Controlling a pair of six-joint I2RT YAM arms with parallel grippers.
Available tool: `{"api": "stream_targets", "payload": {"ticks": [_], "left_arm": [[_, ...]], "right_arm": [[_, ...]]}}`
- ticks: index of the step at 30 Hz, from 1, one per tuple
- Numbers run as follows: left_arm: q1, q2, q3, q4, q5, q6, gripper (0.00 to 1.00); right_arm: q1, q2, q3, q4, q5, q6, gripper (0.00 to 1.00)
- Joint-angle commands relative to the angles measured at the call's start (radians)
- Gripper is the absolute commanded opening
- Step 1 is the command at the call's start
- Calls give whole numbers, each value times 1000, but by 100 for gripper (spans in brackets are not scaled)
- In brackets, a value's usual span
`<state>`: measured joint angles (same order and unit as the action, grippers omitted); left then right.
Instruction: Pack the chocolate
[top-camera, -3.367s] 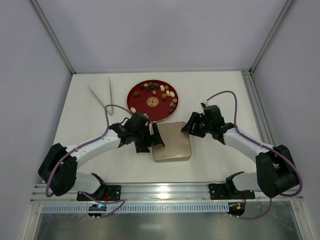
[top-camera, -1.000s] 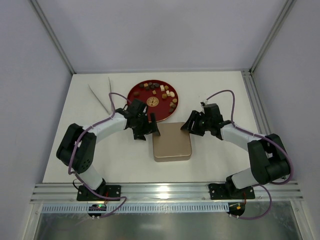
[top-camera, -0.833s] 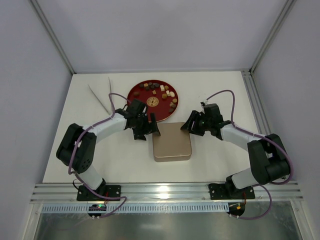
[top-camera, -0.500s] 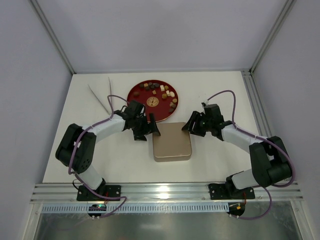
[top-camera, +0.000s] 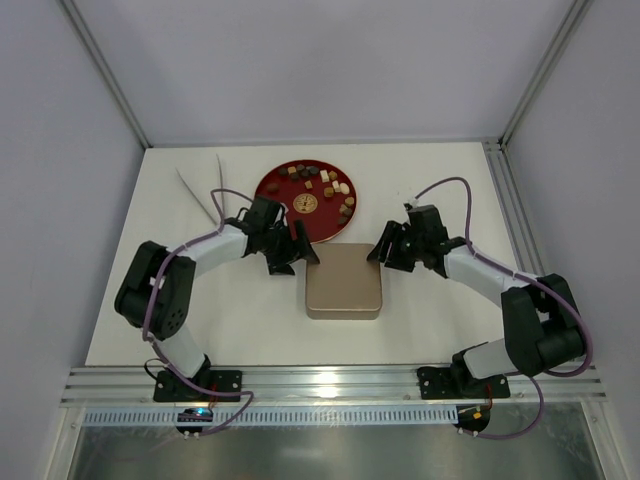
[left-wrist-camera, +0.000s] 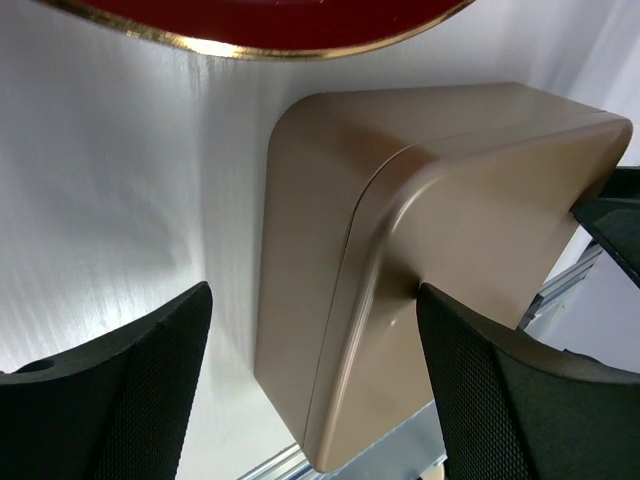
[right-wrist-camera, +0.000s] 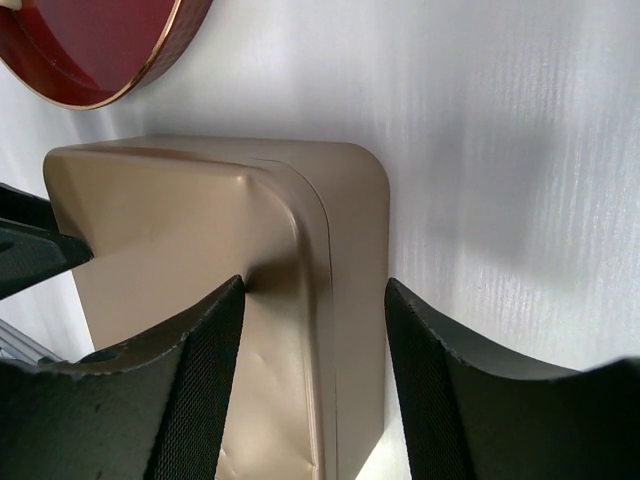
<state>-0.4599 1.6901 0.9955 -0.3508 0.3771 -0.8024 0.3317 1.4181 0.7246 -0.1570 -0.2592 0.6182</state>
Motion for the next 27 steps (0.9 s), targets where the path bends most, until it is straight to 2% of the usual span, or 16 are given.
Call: {"api": "stream_targets", "payload": {"ticks": [1,8,12,16,20,27], "left_arm": [[20,88,-24,-56,-161,52,79],[43,66,-37,-28,-132,39,77],[43,37,-130,22,-116,20,75],[43,20,-147,29,-103,16,75],[43,-33,-94,-20,-106,35,75],[47,-128,106,-203,-138,107,76]], "right_arm": [[-3,10,32,-75,70,-48,59],[4,27,41,-110,98,-66,59],[9,12,53,-124,103,-78,59],[10,-11,65,-142,100,-84,59],[9,-44,102,-167,98,-95,59],[-13,-99,211,-234,100,-126,60]]}}
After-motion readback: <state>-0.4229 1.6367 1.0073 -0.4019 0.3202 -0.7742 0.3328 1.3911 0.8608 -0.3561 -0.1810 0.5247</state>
